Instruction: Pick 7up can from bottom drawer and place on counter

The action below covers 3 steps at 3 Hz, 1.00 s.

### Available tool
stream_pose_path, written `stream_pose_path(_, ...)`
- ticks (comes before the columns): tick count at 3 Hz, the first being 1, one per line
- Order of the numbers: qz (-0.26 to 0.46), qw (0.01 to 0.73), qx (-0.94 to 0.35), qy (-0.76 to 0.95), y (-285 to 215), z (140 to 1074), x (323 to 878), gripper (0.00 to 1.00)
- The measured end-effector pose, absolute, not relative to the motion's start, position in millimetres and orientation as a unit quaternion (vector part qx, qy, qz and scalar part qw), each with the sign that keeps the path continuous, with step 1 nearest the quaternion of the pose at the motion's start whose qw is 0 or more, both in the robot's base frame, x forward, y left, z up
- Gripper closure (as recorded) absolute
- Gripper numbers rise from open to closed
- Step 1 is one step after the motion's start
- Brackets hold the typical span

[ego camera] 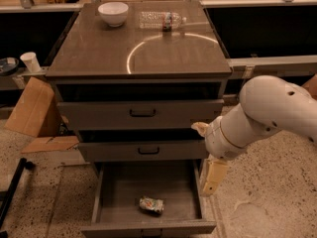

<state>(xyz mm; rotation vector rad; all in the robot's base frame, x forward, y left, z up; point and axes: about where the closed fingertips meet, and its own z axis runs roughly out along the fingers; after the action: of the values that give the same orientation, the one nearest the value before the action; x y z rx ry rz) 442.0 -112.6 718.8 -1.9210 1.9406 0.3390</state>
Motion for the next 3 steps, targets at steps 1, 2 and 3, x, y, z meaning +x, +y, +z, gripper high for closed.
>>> stream_pose_path(1,0.121,0.193,-0.691,0.686,-106.2,699.8,446.7,0.00)
stream_pose_path(2,0.127,0.198,-0.696,0.678,-94.6,662.7,453.4,0.00)
stream_pose_path(3,0.140,0.210,-0.696,0.672,-81.6,622.4,462.8,0.00)
